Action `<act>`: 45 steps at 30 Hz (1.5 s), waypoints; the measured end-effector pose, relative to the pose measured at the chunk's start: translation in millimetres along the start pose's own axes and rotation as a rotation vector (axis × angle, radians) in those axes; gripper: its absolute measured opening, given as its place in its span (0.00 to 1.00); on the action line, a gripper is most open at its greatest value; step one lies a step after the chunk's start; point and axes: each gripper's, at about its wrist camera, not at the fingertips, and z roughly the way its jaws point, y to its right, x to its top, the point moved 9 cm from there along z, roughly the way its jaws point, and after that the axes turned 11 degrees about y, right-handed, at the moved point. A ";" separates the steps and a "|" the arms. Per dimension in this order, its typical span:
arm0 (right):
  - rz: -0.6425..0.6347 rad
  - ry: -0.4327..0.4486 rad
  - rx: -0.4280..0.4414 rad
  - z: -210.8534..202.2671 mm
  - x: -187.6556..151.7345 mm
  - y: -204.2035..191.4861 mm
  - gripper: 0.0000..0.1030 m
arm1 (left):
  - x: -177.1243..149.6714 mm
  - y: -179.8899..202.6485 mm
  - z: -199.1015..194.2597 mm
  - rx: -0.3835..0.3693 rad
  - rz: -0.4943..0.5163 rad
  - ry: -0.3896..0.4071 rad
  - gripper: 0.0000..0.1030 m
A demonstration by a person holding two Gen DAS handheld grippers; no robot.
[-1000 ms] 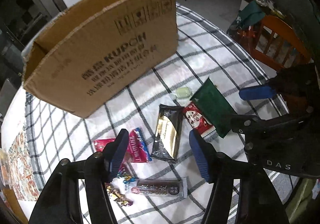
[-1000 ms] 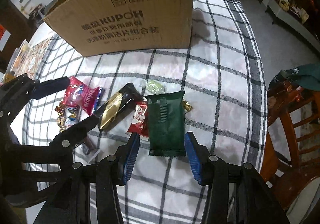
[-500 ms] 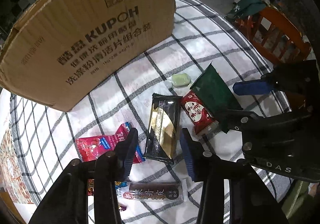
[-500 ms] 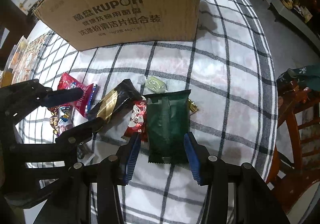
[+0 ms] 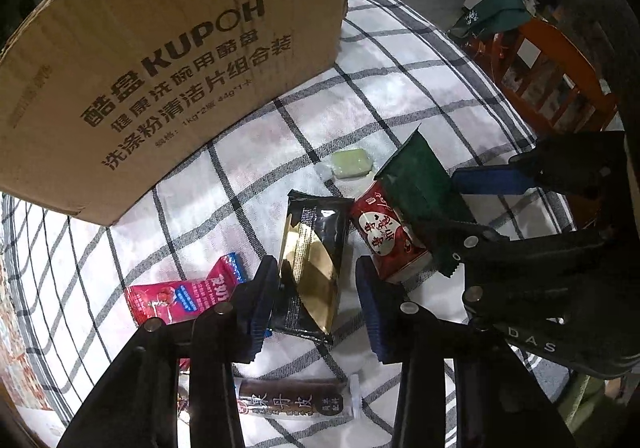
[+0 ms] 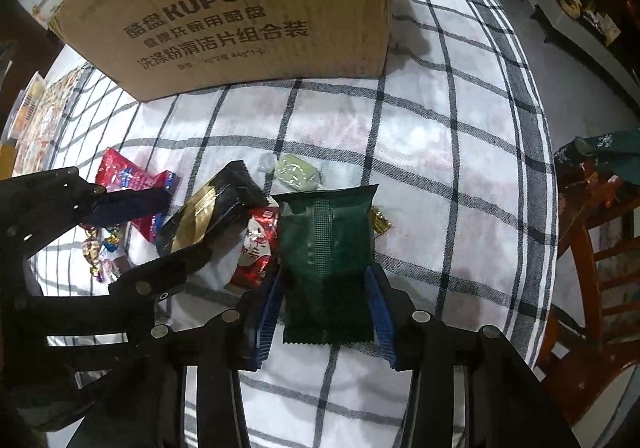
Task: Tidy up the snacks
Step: 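Grasp the black-and-gold chocolate bar with the left tool while the right tool grasps the green packet, then lift and carry the chocolate bar and green packet over the box with both tools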
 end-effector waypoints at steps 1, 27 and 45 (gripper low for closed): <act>-0.002 0.002 -0.003 0.2 0.3 0.9 0.43 | 0.5 0.6 1.5 -0.002 -0.003 -0.002 0.38; 0.015 0.023 -0.020 7.4 14.7 13.9 0.47 | -4.6 7.3 24.8 0.030 -0.006 -0.037 0.40; 0.025 0.079 -0.035 -9.2 8.6 6.2 0.44 | -8.5 -12.2 -9.7 0.051 -0.088 0.043 0.28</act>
